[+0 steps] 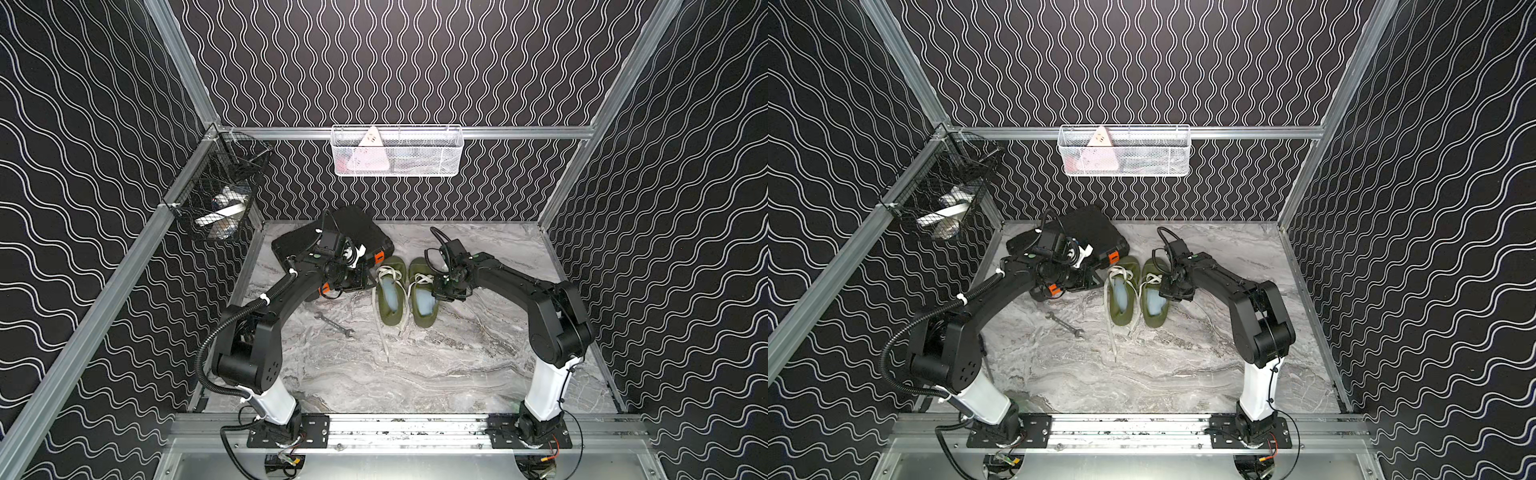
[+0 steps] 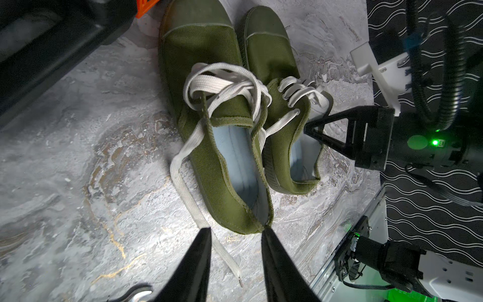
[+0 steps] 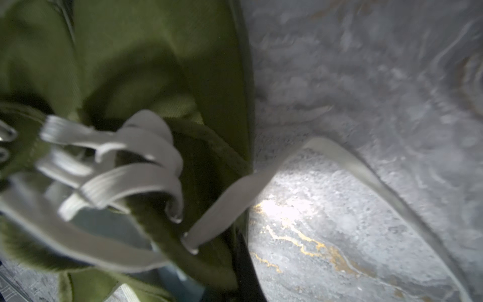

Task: Insert the insole into the shoe
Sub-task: Adjust the shoe at the center of the board, then reset both arms

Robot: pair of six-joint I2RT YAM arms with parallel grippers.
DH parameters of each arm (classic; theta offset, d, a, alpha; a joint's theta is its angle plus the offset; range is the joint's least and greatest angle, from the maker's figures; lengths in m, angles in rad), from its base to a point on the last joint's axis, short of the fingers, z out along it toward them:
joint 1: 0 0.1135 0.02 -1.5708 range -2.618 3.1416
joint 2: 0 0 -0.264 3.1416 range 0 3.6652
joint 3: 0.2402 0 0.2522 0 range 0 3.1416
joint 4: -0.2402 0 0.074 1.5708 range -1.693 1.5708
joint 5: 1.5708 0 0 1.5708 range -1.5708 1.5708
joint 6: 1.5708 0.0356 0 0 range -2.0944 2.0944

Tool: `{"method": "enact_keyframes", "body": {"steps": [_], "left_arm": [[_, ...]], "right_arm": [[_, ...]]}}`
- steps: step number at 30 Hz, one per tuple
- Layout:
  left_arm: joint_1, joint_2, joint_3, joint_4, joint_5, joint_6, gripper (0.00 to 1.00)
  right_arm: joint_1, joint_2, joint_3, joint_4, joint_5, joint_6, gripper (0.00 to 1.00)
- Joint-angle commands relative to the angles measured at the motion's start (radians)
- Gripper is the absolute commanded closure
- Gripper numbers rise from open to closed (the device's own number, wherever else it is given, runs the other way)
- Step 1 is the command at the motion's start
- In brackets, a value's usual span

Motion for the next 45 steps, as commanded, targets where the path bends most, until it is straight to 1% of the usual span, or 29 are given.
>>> {"method": "enact_keyframes", "body": {"steps": [1,2,3,4,6,10,11,12,13,14,15,18,19,20,22,23,24,26,28,30,31,33,35,37,39,41,42,43,45], "left_arm": [[0.002,-0.016,-0.008,0.008,0.001,0.012,0.62],[0.002,-0.018,-0.009,0.008,-0.002,0.012,0.62],[0.004,-0.019,-0.011,0.008,-0.001,0.012,0.62],[0.004,-0.018,-0.012,0.008,0.001,0.008,0.62],[0.004,-0.026,-0.019,0.016,0.001,0.003,0.62],[0.005,-0.048,-0.038,0.032,-0.008,0.006,0.60],[0.006,-0.059,-0.049,0.042,-0.014,0.006,0.52],[0.008,-0.072,-0.061,0.056,-0.025,0.003,0.35],[0.009,-0.091,-0.080,0.078,-0.036,0.002,0.06],[0.011,-0.112,-0.100,0.105,-0.048,-0.002,0.01],[0.014,-0.130,-0.116,0.127,-0.066,-0.007,0.01],[0.031,-0.207,-0.183,0.225,-0.121,-0.021,0.01],[0.037,-0.243,-0.217,0.267,-0.158,-0.027,0.01],[0.040,-0.283,-0.254,0.322,-0.210,-0.039,0.01],[0.044,-0.364,-0.321,0.393,-0.357,-0.048,0.01],[0.044,-0.412,-0.366,0.435,-0.432,-0.045,0.01],[0.044,-0.460,-0.408,0.477,-0.481,-0.018,0.01],[0.044,-0.554,-0.502,0.536,-0.623,0.080,0.01],[0.044,-0.641,-0.592,0.581,-0.716,0.186,0.01],[0.044,-0.705,-0.686,0.650,-0.815,0.249,0.01],[0.044,-0.729,-0.732,0.692,-0.835,0.287,0.01],[0.044,-0.754,-0.819,0.798,-0.825,0.328,0.01],[0.044,-0.733,-0.901,0.938,-0.832,0.302,0.01],[0.044,-0.667,-0.953,1.096,-0.821,0.281,0.01],[0.044,-0.562,-0.988,1.267,-0.799,0.282,0.01],[0.045,-0.412,-1.010,1.488,-0.828,0.267,0.01],[0.045,-0.367,-0.996,1.543,-0.844,0.282,0.01],[0.048,-0.344,-0.976,1.553,-0.791,0.295,0.01],[0.050,-0.259,-0.932,1.611,-0.810,0.312,0.01]], "right_arm": [[0.002,-0.023,-0.006,0.009,-0.021,0.025,0.88],[0.002,-0.028,-0.007,0.012,-0.028,0.025,0.73],[0.002,-0.032,-0.006,0.012,-0.030,0.027,0.62],[0.002,-0.038,-0.006,0.013,-0.030,0.029,0.55],[0.002,-0.060,-0.006,0.004,-0.020,0.030,0.45],[0.002,-0.136,-0.017,-0.015,0.013,0.009,0.35],[0.002,-0.162,-0.023,-0.022,0.030,0.003,0.32],[0.002,-0.191,-0.031,-0.022,0.045,-0.006,0.27],[0.002,-0.227,-0.045,-0.022,0.065,-0.014,0.17],[0.002,-0.270,-0.066,-0.013,0.088,-0.025,0.04],[0.002,-0.315,-0.087,0.000,0.111,-0.035,0.00],[0.002,-0.499,-0.212,0.099,0.230,-0.087,0.00],[0.002,-0.574,-0.298,0.164,0.278,-0.116,0.00],[0.002,-0.656,-0.377,0.244,0.341,-0.146,0.00],[0.002,-0.790,-0.521,0.399,0.499,-0.195,0.00],[0.000,-0.853,-0.589,0.482,0.545,-0.253,0.00],[-0.003,-0.896,-0.641,0.546,0.596,-0.299,0.00],[-0.019,-0.961,-0.715,0.618,0.746,-0.333,0.00],[-0.057,-0.985,-0.758,0.655,0.805,-0.367,0.00],[-0.119,-0.987,-0.798,0.688,0.776,-0.377,0.00],[-0.157,-0.977,-0.820,0.716,0.744,-0.381,0.00],[-0.232,-0.940,-0.857,0.782,0.671,-0.370,0.00],[-0.304,-0.870,-0.883,0.851,0.592,-0.334,0.00],[-0.346,-0.799,-0.904,0.936,0.539,-0.339,0.00],[-0.373,-0.735,-0.946,1.080,0.509,-0.359,0.00],[-0.416,-0.676,-0.964,1.178,0.461,-0.352,0.00],[-0.435,-0.650,-0.968,1.201,0.440,-0.342,0.00],[-0.457,-0.621,-0.972,1.234,0.410,-0.331,0.00],[-0.488,-0.550,-0.969,1.280,0.384,-0.321,0.00]]}}
